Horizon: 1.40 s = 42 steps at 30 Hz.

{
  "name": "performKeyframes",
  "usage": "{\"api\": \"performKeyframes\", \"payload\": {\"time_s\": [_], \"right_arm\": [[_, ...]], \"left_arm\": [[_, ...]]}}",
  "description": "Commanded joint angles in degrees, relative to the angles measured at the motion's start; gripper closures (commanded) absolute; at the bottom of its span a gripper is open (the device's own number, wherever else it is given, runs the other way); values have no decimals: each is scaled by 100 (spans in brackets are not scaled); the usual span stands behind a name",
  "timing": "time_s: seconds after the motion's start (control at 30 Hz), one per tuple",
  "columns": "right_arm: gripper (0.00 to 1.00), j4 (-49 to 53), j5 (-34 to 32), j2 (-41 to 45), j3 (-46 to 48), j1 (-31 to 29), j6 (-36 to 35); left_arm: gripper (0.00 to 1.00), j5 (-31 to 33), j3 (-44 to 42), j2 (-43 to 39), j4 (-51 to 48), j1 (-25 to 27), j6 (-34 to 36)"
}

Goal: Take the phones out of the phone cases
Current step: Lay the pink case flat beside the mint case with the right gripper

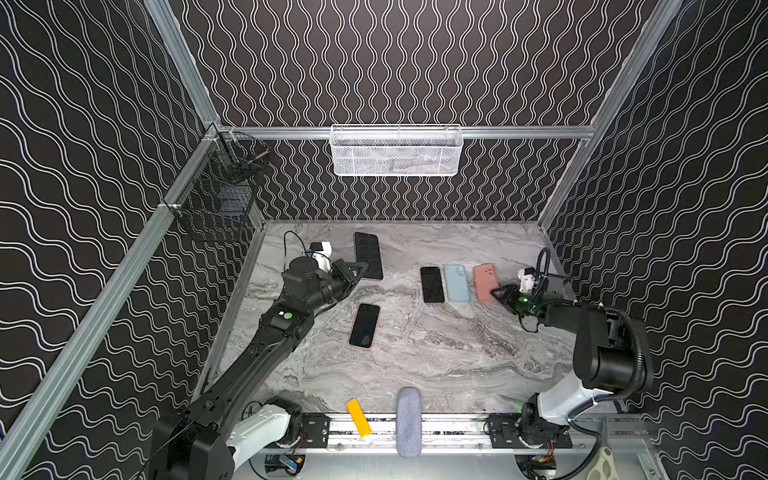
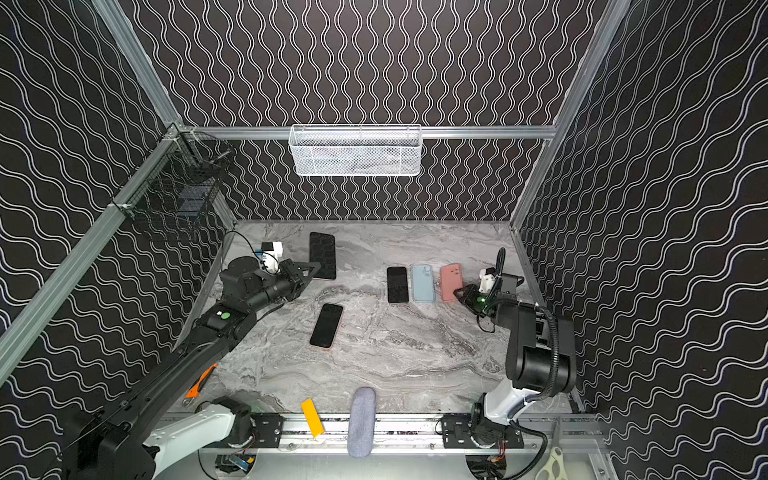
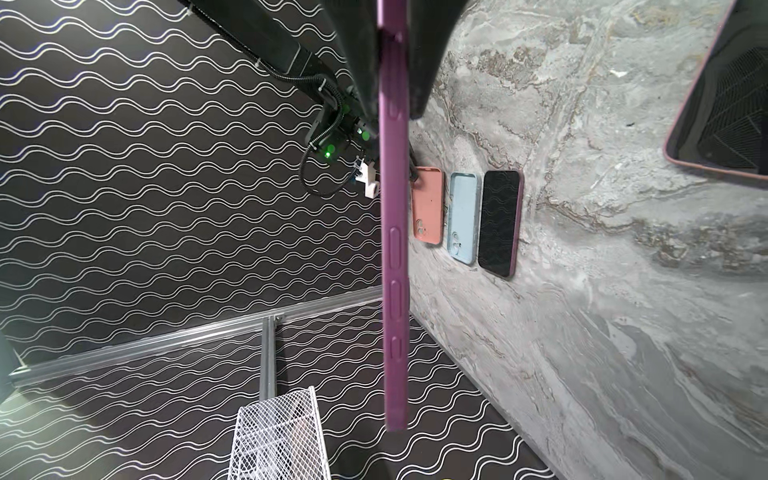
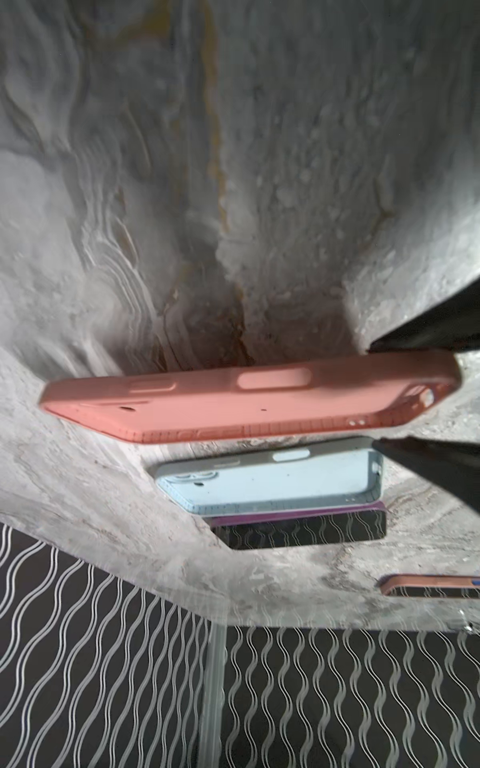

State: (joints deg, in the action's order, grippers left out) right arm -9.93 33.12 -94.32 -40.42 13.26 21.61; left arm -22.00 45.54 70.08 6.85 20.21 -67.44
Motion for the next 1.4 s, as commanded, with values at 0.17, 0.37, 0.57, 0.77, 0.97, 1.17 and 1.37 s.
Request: {"api": "performKeyframes", "payload": {"time_s": [0.17, 0.37, 0.57, 0.77, 0.97, 1.17, 1.37], "right_arm": [[39, 188, -1010, 482, 86, -2, -198], [19, 457, -1134, 1144, 72, -91, -285], [2, 886, -903, 2020, 113, -494, -535], [2, 1288, -589, 2975, 341, -701, -519], [2, 1679, -394, 3678, 421, -937, -556], [2, 2204, -331, 4064, 210, -939, -847], [2, 2042, -228, 4213, 348, -939, -897]], "left_arm": [[100, -216, 104, 204, 361, -32, 280], [100, -45, 78, 513, 388, 37, 639], [100, -113, 369, 1454, 482, 319, 790], [100, 17, 811, 2279, 580, 604, 1063], [100, 157, 1109, 3036, 761, 812, 1083], [100, 391, 1392, 3798, 1004, 1036, 1112], [100, 740, 1342, 4293, 1453, 1095, 943]]}}
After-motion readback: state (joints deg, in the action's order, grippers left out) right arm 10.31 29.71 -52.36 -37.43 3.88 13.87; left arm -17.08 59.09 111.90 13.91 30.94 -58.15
